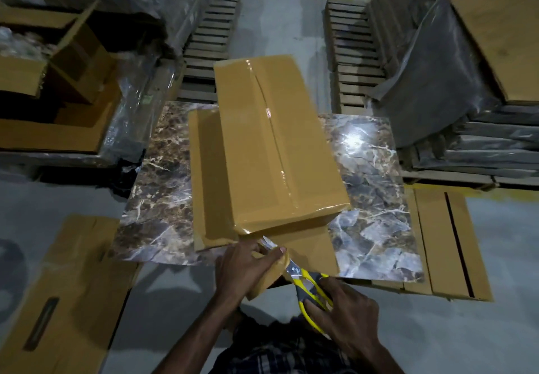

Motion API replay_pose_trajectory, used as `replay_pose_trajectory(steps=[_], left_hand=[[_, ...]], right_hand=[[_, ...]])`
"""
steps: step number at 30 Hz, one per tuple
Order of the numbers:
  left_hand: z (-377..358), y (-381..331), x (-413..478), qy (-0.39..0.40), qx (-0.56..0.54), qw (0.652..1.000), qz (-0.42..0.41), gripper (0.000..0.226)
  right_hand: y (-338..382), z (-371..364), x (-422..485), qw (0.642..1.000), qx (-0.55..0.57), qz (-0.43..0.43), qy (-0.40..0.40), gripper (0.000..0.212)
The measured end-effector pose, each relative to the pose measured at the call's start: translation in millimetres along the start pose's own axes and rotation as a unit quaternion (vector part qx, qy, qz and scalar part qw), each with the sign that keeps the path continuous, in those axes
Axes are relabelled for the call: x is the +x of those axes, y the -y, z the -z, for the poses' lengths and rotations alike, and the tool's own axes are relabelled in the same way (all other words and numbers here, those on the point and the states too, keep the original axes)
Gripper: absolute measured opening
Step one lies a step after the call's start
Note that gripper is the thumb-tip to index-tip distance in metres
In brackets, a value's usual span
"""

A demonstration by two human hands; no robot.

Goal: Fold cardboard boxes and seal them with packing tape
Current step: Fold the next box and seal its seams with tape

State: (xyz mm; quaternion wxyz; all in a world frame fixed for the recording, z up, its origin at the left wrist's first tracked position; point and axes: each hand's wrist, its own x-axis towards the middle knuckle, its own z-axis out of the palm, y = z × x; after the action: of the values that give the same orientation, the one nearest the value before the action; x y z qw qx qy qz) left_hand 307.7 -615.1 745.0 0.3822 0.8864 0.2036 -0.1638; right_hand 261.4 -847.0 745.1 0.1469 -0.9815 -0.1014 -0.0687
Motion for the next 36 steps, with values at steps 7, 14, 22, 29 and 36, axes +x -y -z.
replay_pose_trajectory(steps=[7,14,22,29,36], left_hand=[[-123.7,-100.6,5.5,0.079,-0.04,0.995,-0.038,0.072],[-217.5,-194.1,62.9,0.121,-0.089,0.986,-0.076,0.045],[-260.6,-238.9,124.6,0.113,0.064,0.99,-0.047,0.041],[-276.8,-228.6,146.5,0.105,0.049,0.993,-0.035,0.073],[-244.7,-213.7,103.9,0.078,-0.022,0.991,-0.109,0.044]], right_hand=[[-147.0,16.0,-11.8,0.996,-0.044,-0.074,-0.022,0.046],[-262.8,-13.9,12.9,0.967,-0.023,-0.242,0.08,0.038],[-303.9,-65.3,47.4,0.959,-0.005,-0.265,0.1,0.042],[-311.0,-83.4,46.5,0.956,-0.019,-0.269,0.116,0.04],[-290.1,-65.0,50.8,0.943,-0.031,-0.292,0.155,0.041]])
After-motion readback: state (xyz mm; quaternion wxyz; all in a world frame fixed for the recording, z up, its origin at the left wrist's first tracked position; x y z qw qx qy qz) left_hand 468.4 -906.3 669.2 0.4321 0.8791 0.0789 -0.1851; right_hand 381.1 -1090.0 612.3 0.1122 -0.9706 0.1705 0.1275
